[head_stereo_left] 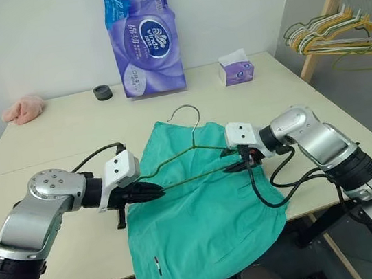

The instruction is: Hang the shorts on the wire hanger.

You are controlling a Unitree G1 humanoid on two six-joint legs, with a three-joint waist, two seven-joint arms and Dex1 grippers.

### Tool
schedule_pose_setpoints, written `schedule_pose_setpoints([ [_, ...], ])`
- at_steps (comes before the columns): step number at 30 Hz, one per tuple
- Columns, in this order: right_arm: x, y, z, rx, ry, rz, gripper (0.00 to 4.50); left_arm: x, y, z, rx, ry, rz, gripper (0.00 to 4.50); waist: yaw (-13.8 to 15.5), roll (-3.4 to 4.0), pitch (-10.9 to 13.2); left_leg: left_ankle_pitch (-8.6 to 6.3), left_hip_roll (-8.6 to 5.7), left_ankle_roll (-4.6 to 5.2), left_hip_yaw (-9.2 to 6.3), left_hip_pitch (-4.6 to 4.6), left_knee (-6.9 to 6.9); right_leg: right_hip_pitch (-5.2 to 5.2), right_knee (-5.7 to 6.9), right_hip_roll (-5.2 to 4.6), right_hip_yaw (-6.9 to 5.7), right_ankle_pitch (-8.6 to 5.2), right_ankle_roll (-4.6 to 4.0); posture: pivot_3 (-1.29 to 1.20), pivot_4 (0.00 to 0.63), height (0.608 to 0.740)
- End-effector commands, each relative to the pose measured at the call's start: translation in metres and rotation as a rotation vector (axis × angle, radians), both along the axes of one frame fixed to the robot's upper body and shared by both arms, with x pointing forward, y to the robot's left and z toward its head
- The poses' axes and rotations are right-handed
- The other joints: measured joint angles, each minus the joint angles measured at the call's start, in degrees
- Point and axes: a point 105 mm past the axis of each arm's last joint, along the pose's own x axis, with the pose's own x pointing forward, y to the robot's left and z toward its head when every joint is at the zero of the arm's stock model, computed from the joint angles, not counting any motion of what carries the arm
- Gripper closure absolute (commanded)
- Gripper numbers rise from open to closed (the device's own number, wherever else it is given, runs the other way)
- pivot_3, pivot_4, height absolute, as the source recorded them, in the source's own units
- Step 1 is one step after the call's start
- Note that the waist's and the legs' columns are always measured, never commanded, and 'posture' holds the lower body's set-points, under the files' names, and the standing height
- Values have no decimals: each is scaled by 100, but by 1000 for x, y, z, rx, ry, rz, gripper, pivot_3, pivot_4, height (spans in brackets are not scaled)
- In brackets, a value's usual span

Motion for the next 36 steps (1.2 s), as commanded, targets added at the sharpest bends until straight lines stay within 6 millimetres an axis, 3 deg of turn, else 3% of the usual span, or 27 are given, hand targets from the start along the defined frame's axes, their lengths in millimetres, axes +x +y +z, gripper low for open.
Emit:
schedule_pose_setpoints([
  [1,-1,1,8,-10,-22,27,3821,-1,-1,7,3,-35,-17,4500,0,0,0,0,0,0,0,0,0,0,1,1,0,0,0,-211,12,740],
  [3,-4,0,7,-17,-11,39,4470,-1,-1,7,3,-44,-19,4500,0,-1,0,0,0,0,-1,0,0,0,0,2,-1,0,0,-211,10,740],
  [11,-14,-3,5,-24,27,67,4489,12,2,7,-55,-70,63,4500,5,-1,-2,0,0,0,-1,0,1,0,1,1,0,0,0,-211,7,740],
  [19,-18,-14,7,19,106,-15,4500,26,9,8,-149,-98,168,2071,-4,-12,-9,0,1,0,-5,0,3,0,4,1,-2,2,-2,-227,4,740],
  [21,-18,-19,8,36,133,-54,4500,31,18,11,-183,-110,224,2071,-7,-13,-10,0,2,0,-6,0,3,0,5,1,-4,2,-3,-233,4,740],
  [27,-12,-54,3,85,225,-265,4500,59,69,35,-322,-203,534,2071,-5,-17,-13,0,1,0,-8,-1,4,0,6,-3,-5,3,-4,-240,6,740],
  [30,-15,-75,-3,99,275,-373,4500,55,76,33,-378,-158,566,2071,-5,-19,-14,0,1,0,-8,-2,4,0,5,-8,-6,2,-3,-243,9,740],
  [33,-19,-106,-6,142,338,-523,4500,36,69,15,-362,-35,510,1510,-15,-18,-14,0,-1,0,-1,-3,3,1,5,-18,-1,2,-4,-256,15,740],
  [36,-28,-124,-6,174,379,-609,4500,25,59,9,-367,22,463,608,-22,-20,-12,-1,-2,-1,4,-4,2,0,4,-22,3,3,-5,-273,23,740],
])
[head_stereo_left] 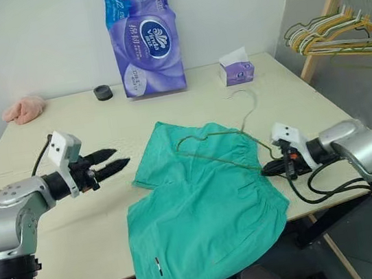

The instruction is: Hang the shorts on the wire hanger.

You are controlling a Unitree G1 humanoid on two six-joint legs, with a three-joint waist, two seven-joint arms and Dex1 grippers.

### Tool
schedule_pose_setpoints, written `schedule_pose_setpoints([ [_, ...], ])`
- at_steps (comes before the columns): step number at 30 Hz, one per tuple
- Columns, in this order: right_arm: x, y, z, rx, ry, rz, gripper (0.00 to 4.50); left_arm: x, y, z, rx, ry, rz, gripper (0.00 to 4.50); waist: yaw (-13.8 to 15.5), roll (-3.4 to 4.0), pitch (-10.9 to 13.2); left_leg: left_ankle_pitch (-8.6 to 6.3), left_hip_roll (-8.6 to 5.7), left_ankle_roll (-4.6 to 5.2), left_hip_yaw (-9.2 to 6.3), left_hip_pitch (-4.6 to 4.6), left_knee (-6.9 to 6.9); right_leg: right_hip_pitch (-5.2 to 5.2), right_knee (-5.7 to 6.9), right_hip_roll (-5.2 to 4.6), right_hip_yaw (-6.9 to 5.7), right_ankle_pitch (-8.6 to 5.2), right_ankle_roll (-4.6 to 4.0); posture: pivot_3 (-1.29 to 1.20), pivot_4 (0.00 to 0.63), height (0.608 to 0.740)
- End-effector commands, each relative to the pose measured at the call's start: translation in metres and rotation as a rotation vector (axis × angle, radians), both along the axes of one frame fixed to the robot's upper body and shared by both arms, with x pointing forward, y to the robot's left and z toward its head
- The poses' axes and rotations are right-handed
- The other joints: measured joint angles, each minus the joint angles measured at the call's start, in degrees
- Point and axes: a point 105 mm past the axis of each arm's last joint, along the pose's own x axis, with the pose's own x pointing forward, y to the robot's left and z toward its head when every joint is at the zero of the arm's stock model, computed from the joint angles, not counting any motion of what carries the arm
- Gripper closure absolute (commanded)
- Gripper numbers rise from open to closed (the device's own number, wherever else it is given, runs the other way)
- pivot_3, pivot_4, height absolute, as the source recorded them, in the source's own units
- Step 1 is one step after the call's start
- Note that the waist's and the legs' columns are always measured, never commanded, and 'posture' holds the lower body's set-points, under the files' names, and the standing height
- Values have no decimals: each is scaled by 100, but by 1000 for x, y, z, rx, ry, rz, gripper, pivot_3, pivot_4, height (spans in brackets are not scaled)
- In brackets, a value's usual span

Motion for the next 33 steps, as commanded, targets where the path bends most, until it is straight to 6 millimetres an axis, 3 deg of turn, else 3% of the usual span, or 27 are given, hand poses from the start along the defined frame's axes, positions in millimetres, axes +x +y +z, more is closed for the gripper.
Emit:
schedule_pose_setpoints([
  [1,-6,-17,18,50,-18,-90,4500,-10,-17,10,-9,-8,-101,303,5,-2,1,0,0,0,-3,-2,0,0,0,0,-4,-2,3,-273,23,740],
  [2,-10,-26,15,54,0,-137,4500,-14,-23,8,2,-1,-140,27,9,-2,1,0,1,0,-4,-1,0,0,0,1,-5,-5,9,-285,28,740],
  [8,-33,-72,-3,86,106,-400,4500,-18,-42,7,40,-4,-287,27,-10,-2,1,0,-7,0,2,10,-3,10,-5,7,-5,-14,22,-323,37,740],
  [14,-51,-96,-15,92,171,-519,4500,-16,-53,7,114,-67,-357,27,-166,-1,1,-1,-8,1,9,10,-7,9,-11,24,4,-15,22,-334,39,740],
  [27,-66,-75,-29,78,281,-393,4500,-8,-55,12,134,-107,-348,27,-313,0,3,-5,0,3,3,12,-13,7,-16,42,5,-17,19,-327,41,740],
  [33,-61,-63,-17,111,257,-321,4500,-7,-49,13,145,-110,-323,27,-308,0,4,-5,-1,2,5,12,-12,7,-16,41,6,-17,19,-319,41,740],
])
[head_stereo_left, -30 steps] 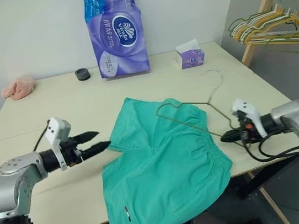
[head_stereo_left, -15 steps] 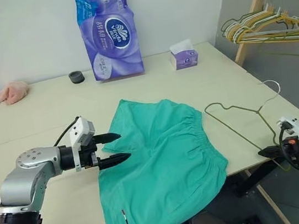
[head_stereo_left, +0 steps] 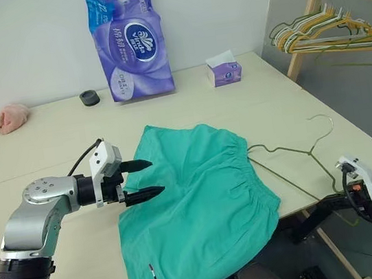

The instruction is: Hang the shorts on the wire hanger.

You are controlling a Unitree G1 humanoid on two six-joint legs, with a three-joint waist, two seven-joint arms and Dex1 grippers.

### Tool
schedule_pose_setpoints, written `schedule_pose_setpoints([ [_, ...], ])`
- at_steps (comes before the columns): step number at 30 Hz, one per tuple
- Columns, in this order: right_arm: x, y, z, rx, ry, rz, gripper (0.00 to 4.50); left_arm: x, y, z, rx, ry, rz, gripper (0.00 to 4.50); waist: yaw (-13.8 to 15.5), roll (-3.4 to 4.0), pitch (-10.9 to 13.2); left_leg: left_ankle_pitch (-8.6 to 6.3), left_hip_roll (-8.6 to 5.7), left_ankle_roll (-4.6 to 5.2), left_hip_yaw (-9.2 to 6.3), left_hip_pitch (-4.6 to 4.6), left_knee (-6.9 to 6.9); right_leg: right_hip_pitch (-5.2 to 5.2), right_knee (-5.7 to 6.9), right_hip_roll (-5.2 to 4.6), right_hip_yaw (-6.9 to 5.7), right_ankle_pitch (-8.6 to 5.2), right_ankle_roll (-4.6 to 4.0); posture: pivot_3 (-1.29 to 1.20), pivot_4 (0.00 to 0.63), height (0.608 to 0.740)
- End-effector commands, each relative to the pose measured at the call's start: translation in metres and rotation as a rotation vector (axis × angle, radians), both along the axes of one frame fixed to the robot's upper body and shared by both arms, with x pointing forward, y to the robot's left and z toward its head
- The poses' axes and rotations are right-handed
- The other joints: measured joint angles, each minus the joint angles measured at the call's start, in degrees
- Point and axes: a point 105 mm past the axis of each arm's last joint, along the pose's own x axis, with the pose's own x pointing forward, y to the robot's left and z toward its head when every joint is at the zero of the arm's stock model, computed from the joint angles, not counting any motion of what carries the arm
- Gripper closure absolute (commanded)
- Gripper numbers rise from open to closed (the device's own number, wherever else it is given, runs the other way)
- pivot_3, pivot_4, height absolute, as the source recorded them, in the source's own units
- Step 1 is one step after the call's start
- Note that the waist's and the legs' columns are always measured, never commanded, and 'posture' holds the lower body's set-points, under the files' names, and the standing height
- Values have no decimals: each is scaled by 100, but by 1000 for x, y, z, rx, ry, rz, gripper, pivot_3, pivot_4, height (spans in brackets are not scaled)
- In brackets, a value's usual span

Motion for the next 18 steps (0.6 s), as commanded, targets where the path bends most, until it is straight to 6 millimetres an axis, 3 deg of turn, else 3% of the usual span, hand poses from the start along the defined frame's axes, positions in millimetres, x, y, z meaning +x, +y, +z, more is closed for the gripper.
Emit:
schedule_pose_setpoints([
  [1,7,8,19,17,-63,61,4500,3,6,10,17,-54,23,27,0,1,0,0,0,0,0,0,0,0,0,0,0,0,0,-319,41,740],
  [18,37,34,3,51,30,150,4500,9,16,13,26,-83,79,27,8,3,3,-1,2,0,-1,-2,0,-3,0,-1,0,0,0,-284,39,740],
])
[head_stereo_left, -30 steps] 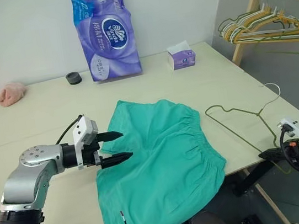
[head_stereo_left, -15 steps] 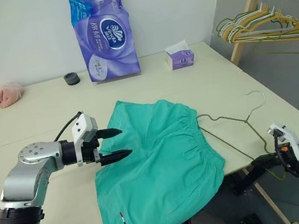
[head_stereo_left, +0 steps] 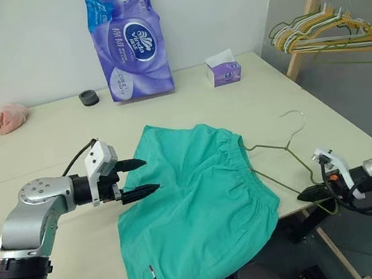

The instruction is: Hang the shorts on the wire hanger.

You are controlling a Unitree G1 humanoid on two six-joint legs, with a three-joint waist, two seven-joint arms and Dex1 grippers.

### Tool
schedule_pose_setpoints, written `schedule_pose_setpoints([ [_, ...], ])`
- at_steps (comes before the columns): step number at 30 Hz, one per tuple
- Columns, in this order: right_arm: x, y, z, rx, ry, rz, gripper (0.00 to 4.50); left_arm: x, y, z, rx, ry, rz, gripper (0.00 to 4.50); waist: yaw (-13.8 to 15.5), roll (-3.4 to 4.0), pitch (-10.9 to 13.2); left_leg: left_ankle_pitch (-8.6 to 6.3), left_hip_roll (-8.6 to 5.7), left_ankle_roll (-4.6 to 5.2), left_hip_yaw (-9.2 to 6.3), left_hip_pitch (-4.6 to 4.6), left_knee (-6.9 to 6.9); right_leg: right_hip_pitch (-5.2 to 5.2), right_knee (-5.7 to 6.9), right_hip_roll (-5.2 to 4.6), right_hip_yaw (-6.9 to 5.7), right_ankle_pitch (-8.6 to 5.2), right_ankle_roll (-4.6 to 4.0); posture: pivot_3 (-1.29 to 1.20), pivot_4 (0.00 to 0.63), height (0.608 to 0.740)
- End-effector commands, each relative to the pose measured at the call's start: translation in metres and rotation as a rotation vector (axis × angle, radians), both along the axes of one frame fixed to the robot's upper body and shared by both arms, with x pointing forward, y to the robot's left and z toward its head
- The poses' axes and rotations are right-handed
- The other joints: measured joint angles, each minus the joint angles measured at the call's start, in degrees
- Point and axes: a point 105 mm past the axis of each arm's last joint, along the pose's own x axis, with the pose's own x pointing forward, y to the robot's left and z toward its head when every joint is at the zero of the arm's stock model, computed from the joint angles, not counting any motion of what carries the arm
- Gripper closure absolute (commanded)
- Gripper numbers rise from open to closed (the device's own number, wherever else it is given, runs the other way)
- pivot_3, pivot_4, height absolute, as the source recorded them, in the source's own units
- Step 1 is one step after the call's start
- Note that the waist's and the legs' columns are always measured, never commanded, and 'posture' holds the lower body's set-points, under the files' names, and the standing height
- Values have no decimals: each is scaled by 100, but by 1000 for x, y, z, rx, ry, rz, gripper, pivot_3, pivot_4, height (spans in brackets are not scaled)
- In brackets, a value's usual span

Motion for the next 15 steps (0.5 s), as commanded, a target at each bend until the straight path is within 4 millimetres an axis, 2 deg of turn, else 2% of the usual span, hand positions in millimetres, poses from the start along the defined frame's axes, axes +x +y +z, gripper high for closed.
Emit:
schedule_pose_setpoints([
  [1,8,9,7,47,17,22,4500,2,5,15,7,-68,21,27,6,0,0,0,0,0,0,0,0,0,0,0,0,0,0,-277,40,740],
  [10,35,36,5,134,96,-69,4500,3,5,16,-2,-84,45,27,23,1,0,0,1,0,-3,-2,1,0,3,-1,-1,0,0,-263,37,740],
  [15,55,51,19,163,10,-88,4500,5,8,17,-6,-102,75,27,39,2,0,0,2,0,-5,-5,4,-1,5,-6,-1,1,0,-249,28,740],
])
